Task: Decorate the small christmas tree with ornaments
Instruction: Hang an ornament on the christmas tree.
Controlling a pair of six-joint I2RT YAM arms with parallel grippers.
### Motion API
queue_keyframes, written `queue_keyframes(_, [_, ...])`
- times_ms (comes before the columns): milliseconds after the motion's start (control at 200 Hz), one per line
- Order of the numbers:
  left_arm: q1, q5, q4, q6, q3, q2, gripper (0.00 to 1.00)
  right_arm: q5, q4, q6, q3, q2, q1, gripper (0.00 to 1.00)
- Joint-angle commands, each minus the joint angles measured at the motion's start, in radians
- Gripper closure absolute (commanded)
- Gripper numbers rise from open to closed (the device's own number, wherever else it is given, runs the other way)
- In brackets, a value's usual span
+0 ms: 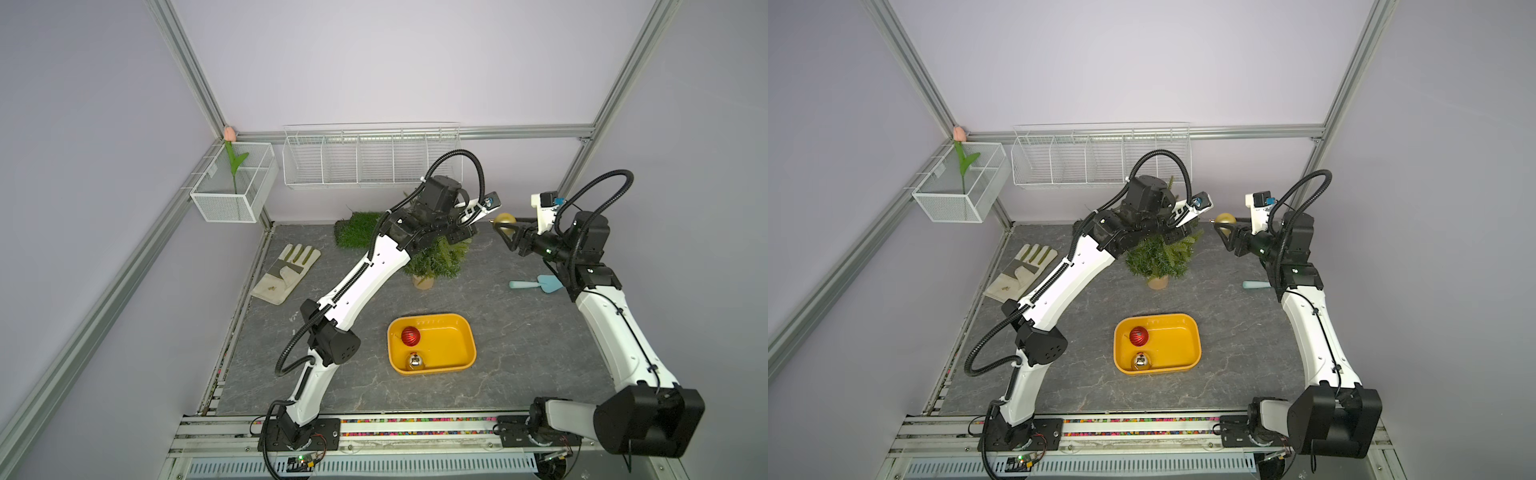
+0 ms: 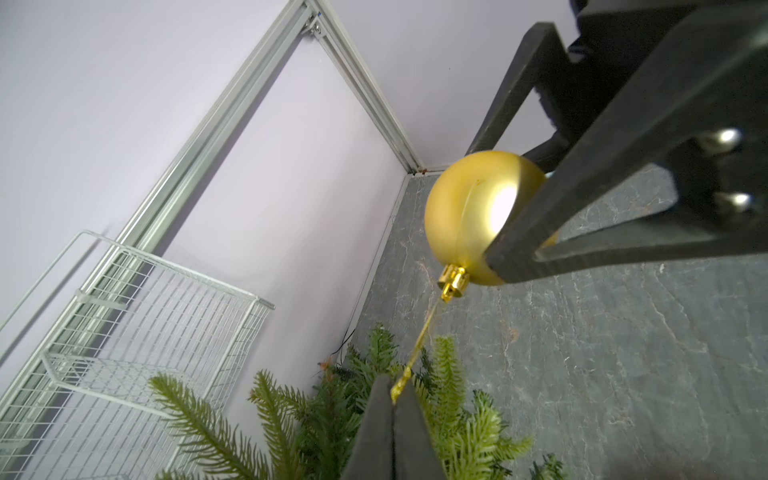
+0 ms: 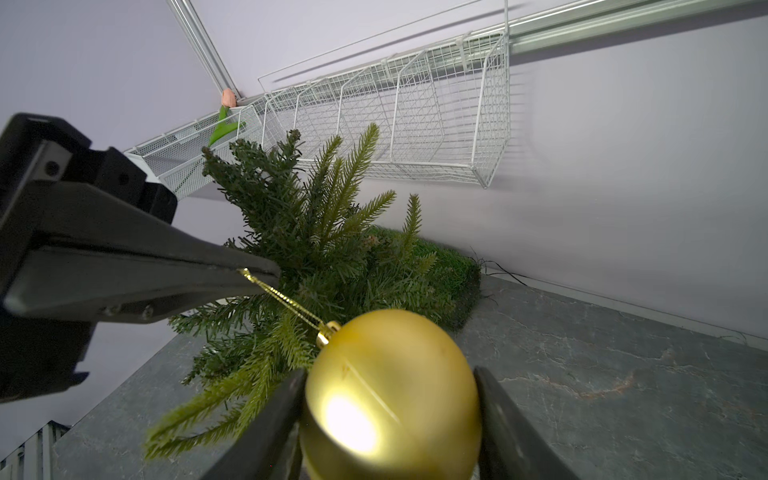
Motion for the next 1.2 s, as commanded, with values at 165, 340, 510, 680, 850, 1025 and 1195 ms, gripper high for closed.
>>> queue_keyframes(165, [-0.005, -0.029, -0.022, 0.035, 0.038, 0.071, 1.0, -0.008, 0.046, -0.005, -0.034, 0.028, -0.004, 0.6])
queue_keyframes(340, [-0.007, -0.032, -0.018, 0.034, 0.04, 0.086, 1.0, -0.028, 0.075, 0.01, -0.035, 0.048, -0.005, 0.6])
queue_keyframes(510, [-0.007, -0.042, -0.014, 0.042, 0.041, 0.093, 1.0, -0.021, 0.048, -0.009, -0.027, 0.069, -0.005, 0.61])
queue_keyframes(680, [-0.008, -0.048, -0.028, 0.057, 0.04, 0.093, 1.0, -0.019, 0.016, -0.028, -0.023, 0.078, -0.005, 0.61])
queue_keyframes(850, [-0.011, -0.048, -0.043, 0.07, 0.038, 0.096, 1.0, -0.03, 0.011, -0.026, -0.02, 0.095, -0.005, 0.61])
queue_keyframes(1025, [-0.012, -0.054, -0.057, 0.079, 0.019, 0.093, 1.0, -0.037, 0.001, -0.029, -0.032, 0.094, -0.004, 0.61])
queue_keyframes(1195, [-0.014, -0.061, -0.068, 0.081, 0.015, 0.1, 1.0, -0.04, -0.002, -0.025, -0.039, 0.098, -0.003, 0.61])
